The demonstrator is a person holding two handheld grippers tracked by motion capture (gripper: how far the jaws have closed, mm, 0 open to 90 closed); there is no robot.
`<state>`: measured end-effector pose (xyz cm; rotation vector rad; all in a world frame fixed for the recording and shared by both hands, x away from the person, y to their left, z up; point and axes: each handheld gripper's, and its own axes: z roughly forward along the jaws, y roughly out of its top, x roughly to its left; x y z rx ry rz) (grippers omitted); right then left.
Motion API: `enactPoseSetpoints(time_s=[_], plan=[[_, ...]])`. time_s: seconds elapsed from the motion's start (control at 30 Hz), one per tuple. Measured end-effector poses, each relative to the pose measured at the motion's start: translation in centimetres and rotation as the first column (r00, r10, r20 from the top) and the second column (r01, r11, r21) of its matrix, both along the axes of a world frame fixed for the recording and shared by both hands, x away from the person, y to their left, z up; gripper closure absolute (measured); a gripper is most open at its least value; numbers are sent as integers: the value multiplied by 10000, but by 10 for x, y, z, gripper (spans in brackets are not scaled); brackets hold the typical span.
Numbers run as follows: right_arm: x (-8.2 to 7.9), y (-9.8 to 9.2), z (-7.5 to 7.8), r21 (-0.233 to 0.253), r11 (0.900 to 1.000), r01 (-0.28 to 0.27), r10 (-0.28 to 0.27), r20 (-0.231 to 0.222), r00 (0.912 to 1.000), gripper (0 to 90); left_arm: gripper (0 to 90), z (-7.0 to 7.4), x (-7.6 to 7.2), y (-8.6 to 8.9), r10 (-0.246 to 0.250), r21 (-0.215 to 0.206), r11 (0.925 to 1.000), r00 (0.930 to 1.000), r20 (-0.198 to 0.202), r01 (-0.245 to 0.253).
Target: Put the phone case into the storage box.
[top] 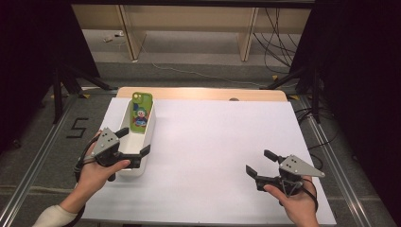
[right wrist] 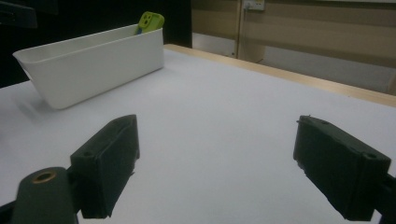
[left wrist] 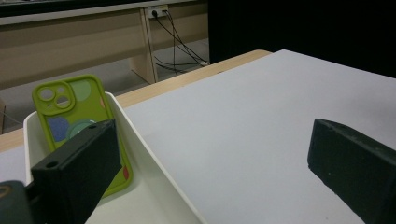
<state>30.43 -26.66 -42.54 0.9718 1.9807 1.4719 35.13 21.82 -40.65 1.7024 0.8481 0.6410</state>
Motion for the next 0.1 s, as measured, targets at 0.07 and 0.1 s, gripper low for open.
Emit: enactPoseSetpoints(time_s=[0.07,0.1], plan=[[0,0,0,11,10000,8,-8,-9,10000,156,23,0,0,0,10,-9,10000,10000,-1,-10],[0,0,0,3,10000,10,-10,1,10000,156,23,0,0,0,8,-25,10000,10000,1,-8]])
